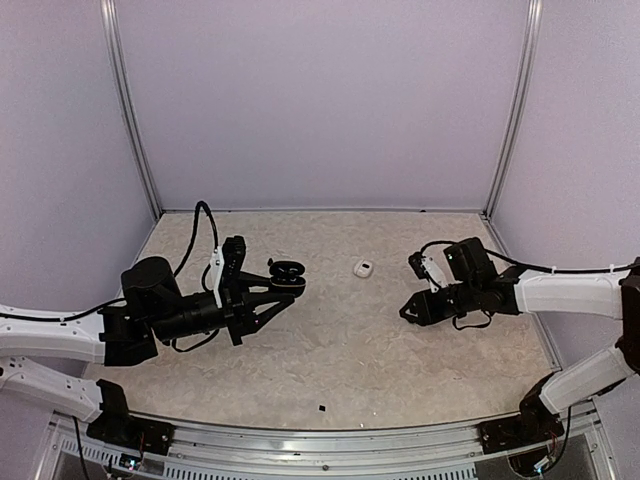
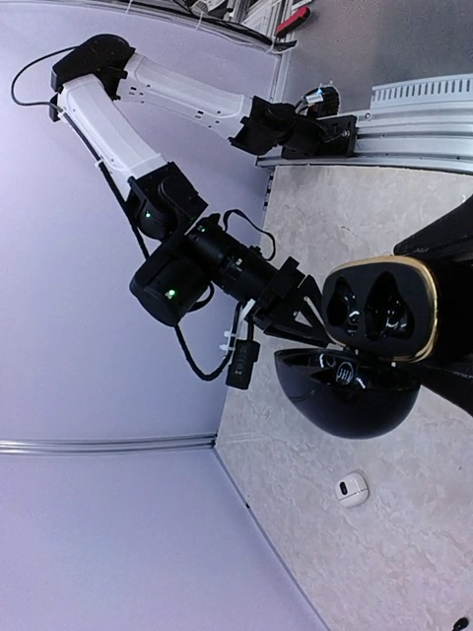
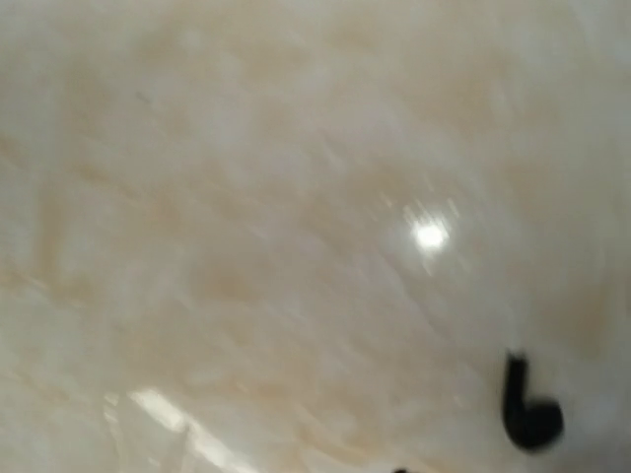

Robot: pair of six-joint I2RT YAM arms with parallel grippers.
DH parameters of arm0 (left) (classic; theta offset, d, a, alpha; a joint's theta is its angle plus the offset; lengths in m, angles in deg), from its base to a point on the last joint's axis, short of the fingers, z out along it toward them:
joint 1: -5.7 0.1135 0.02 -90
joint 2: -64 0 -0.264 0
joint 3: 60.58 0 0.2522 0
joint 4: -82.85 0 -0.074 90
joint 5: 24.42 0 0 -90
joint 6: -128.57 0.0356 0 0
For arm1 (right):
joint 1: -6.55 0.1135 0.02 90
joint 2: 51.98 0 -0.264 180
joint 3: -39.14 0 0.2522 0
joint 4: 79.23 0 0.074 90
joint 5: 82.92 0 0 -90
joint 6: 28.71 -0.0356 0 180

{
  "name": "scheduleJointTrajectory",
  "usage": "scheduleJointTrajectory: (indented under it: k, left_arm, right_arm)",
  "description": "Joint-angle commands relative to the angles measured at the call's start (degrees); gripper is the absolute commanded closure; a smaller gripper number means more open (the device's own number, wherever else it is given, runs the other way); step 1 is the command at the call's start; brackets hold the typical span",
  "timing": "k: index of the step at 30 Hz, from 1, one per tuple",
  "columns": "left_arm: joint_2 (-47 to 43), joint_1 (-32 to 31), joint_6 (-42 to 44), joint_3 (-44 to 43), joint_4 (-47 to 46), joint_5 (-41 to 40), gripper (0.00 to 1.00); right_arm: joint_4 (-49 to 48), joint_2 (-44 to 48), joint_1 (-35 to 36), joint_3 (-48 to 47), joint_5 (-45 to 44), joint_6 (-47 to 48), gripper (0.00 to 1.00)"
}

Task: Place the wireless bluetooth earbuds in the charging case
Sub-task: Move the right earbud to the center of the board.

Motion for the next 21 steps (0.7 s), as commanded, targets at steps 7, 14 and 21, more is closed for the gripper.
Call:
scheduleJointTrajectory:
  k: [7, 14, 21]
  left_arm:
    - [-0.6, 0.4, 0.1, 0.7, -1.8, -1.3, 0.91]
    - [-1.2, 0.4, 0.2, 1.2, -1.7, -2.1, 0.91]
    - [-1.4, 0.5, 0.2, 1.5, -2.1, -2.3, 0.91]
  right_arm:
    - [-11.8, -5.6, -4.9, 7.2, 5.6, -7.3, 0.66]
    - [-13.8, -11.0, -6.7, 6.9, 5.0, -7.0, 0.63]
    - [-14.8, -16.3, -7.4, 3.1, 2.9, -3.8, 0.61]
